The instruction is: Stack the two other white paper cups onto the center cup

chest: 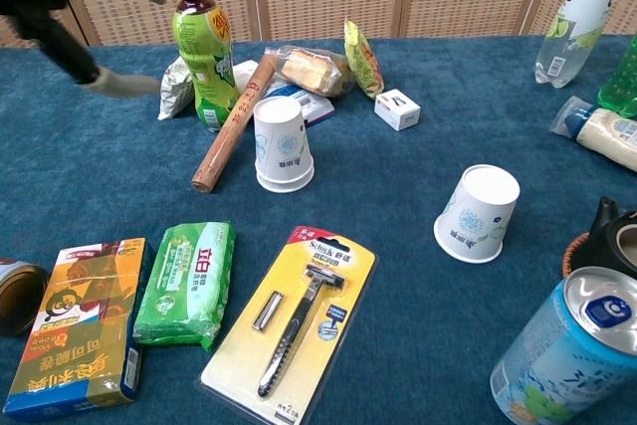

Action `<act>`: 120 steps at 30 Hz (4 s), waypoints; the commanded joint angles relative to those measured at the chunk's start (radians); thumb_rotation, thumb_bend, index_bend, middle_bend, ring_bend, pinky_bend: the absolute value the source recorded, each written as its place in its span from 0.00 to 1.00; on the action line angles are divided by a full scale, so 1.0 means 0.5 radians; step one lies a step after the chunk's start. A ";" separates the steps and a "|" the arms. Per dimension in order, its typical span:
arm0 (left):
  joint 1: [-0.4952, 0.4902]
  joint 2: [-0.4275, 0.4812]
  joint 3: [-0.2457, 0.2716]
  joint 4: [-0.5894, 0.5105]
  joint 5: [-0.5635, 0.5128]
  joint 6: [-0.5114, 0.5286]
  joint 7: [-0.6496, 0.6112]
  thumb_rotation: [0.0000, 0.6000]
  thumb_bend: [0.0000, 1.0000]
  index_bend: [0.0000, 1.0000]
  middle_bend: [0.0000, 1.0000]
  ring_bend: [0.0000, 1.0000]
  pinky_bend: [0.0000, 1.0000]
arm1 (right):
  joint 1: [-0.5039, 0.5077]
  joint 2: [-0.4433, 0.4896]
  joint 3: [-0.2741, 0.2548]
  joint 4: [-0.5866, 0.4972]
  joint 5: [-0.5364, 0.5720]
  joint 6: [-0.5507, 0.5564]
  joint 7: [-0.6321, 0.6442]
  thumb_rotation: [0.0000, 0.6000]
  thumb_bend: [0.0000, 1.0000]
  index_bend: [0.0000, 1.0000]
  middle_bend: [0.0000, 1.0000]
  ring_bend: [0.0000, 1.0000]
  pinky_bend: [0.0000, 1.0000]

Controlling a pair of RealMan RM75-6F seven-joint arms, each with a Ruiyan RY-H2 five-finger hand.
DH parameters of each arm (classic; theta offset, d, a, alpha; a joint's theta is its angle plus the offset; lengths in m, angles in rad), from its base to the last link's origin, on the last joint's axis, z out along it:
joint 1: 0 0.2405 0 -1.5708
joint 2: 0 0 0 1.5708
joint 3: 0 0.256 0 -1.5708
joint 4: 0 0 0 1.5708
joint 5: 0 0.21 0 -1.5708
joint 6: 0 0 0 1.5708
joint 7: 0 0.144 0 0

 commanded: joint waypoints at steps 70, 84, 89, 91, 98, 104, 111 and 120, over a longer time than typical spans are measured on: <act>1.216 0.653 0.177 0.293 0.805 0.573 -1.003 1.00 0.39 0.19 0.00 0.00 0.00 | 0.732 -0.064 0.146 -0.727 0.184 -0.925 -0.912 1.00 0.03 0.00 0.00 0.00 0.01; 1.227 0.645 0.151 0.286 0.820 0.528 -0.991 1.00 0.39 0.19 0.00 0.00 0.00 | 1.002 -0.191 0.195 -0.545 0.557 -1.200 -0.903 1.00 0.03 0.00 0.00 0.00 0.11; 1.229 0.644 0.141 0.287 0.817 0.512 -0.994 1.00 0.39 0.19 0.00 0.00 0.00 | 1.041 -0.237 0.171 -0.450 0.639 -1.222 -0.866 1.00 0.03 0.00 0.00 0.00 0.14; 1.230 0.645 0.136 0.287 0.814 0.507 -0.997 1.00 0.39 0.19 0.00 0.00 0.00 | 1.046 -0.257 0.157 -0.419 0.643 -1.217 -0.838 1.00 0.04 0.00 0.00 0.00 0.15; 1.233 0.649 0.131 0.282 0.820 0.489 -1.000 1.00 0.39 0.19 0.00 0.00 0.00 | 1.070 -0.352 0.125 -0.276 0.616 -1.217 -0.717 1.00 0.05 0.00 0.00 0.00 0.18; 1.240 0.654 0.122 0.286 0.817 0.487 -1.013 1.00 0.39 0.19 0.00 0.00 0.00 | 1.072 -0.401 0.099 -0.182 0.581 -1.197 -0.621 1.00 0.08 0.02 0.10 0.09 0.19; 1.234 0.652 0.116 0.291 0.816 0.458 -1.019 1.00 0.39 0.18 0.00 0.00 0.00 | 1.047 -0.428 0.059 -0.096 0.498 -1.147 -0.500 1.00 0.11 0.11 0.21 0.19 0.23; 1.229 0.647 0.113 0.279 0.813 0.427 -0.998 1.00 0.39 0.18 0.00 0.00 0.01 | 1.023 -0.470 0.026 0.005 0.351 -1.069 -0.336 1.00 0.23 0.33 0.35 0.28 0.30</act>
